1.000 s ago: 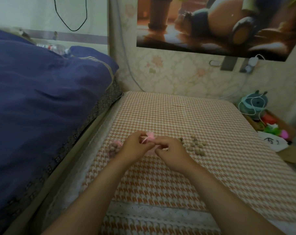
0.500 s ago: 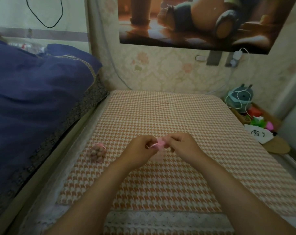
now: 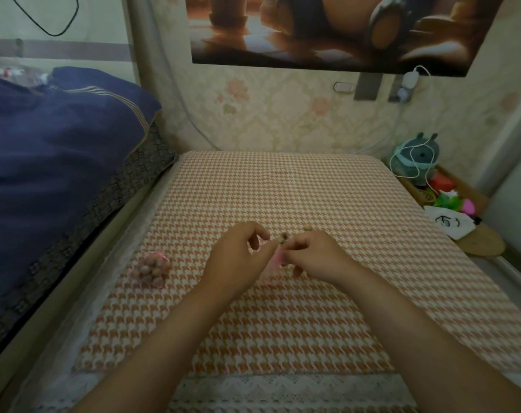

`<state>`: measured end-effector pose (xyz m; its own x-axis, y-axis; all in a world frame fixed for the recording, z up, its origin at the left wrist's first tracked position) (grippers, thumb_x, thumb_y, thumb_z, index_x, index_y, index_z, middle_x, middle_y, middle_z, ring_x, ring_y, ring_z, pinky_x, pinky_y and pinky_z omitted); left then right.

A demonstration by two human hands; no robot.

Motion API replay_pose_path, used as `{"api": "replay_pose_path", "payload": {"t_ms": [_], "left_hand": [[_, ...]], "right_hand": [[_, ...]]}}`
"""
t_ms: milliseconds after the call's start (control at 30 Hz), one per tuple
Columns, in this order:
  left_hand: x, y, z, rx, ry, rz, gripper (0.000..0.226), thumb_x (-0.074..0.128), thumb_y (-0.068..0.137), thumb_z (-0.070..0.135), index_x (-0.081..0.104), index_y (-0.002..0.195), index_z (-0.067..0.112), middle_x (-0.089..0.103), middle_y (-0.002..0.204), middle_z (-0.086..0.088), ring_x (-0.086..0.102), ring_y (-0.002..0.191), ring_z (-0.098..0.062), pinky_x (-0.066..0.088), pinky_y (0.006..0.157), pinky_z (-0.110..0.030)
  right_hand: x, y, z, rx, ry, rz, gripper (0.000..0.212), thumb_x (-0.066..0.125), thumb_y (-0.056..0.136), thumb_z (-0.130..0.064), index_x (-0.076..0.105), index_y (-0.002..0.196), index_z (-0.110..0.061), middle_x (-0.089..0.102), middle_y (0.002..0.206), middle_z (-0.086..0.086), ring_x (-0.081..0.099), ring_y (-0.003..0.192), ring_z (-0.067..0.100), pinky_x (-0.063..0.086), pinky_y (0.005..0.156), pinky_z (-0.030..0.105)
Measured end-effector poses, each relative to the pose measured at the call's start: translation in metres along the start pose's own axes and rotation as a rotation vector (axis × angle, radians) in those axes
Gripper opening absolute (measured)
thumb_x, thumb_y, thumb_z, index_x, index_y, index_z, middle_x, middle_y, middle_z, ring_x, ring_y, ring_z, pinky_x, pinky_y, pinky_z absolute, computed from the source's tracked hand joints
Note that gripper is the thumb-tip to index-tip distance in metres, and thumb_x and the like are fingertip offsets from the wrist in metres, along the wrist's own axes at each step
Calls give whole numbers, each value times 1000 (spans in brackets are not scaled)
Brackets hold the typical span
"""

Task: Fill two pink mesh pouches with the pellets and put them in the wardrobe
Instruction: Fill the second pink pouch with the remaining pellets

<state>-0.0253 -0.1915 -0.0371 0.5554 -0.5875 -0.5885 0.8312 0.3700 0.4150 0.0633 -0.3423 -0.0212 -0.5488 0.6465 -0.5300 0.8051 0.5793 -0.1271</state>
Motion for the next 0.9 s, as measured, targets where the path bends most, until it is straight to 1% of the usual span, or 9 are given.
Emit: {"api": "replay_pose_path", "payload": {"t_ms": [100, 167, 233, 333, 433, 533, 633, 800, 900], "left_hand": [[3, -4, 2, -147, -40, -120, 22, 68, 81, 52, 67, 83, 31, 63, 66, 10, 58, 60, -1, 46, 54, -21], [4, -5, 1, -216, -119, -191, 22, 68, 82, 51, 73, 78, 30, 69, 68, 9, 64, 63, -4, 52, 57, -27], [3, -4, 1, -295, -234, -233, 22, 68, 81, 49, 77, 75, 30, 74, 71, 6, 70, 68, -14, 60, 63, -39], [1, -3, 3, -367, -343, -254, 22, 72, 83, 45, 80, 81, 25, 76, 75, 2, 73, 72, -20, 62, 68, -43], [-3, -3, 5, -380, -367, -265, 14, 74, 85, 30, 79, 92, 18, 77, 77, -1, 74, 72, -20, 62, 69, -40], [-7, -2, 4, -359, -308, -326, 8, 73, 86, 16, 78, 92, 13, 77, 77, -4, 74, 66, -19, 62, 67, -39], [-5, -3, 3, -315, -202, -344, 9, 66, 90, 12, 75, 91, 14, 76, 76, -3, 73, 60, -19, 62, 60, -35], [-7, -3, 4, -266, -102, -320, 19, 54, 90, 8, 63, 96, 23, 74, 69, -1, 70, 53, -15, 58, 53, -31], [-8, -2, 3, -243, -85, -289, 21, 49, 87, 5, 54, 90, 26, 72, 66, -1, 68, 51, -17, 59, 55, -38]], "right_hand": [[2, 0, -2, -5, 2, 15, 13, 69, 89, -19, 78, 80, -19, 77, 78, -3, 66, 59, 11, 46, 50, 19], [3, 0, -2, -10, 20, 7, 12, 72, 89, -21, 79, 81, -17, 77, 79, -2, 64, 58, 11, 48, 52, 20], [3, -1, -3, -5, 69, -9, 11, 75, 88, -24, 80, 83, -15, 78, 81, 0, 63, 57, 11, 49, 54, 22], [1, -1, -2, 38, 160, -47, 6, 78, 84, -19, 81, 88, -15, 78, 85, 4, 63, 61, 13, 48, 56, 25], [2, -2, -1, 83, 178, -54, 11, 81, 82, -17, 80, 93, -16, 78, 84, 2, 63, 61, 11, 50, 56, 25], [2, -2, 0, 118, 231, -31, 12, 79, 83, -17, 79, 93, -11, 77, 82, 3, 62, 58, 13, 48, 55, 27], [5, -3, -1, 115, 250, -22, 13, 78, 85, -18, 78, 92, -7, 76, 78, 4, 58, 52, 11, 46, 50, 25], [9, -3, -5, 8, 85, -20, 3, 74, 89, -11, 75, 87, -8, 71, 73, 13, 56, 47, 8, 44, 46, 20], [8, -1, -6, -101, -41, 3, 12, 75, 86, -8, 67, 83, -17, 65, 69, 2, 54, 46, 3, 48, 49, 23]]}}
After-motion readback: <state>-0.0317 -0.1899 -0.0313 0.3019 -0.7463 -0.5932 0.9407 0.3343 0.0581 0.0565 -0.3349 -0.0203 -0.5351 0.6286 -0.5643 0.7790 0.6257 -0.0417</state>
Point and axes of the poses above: each hand's wrist, its own y-axis towards the middle knuckle, its own x-axis out of the palm, z = x × y, the point moved 1 cm from there along y, towards the middle knuckle
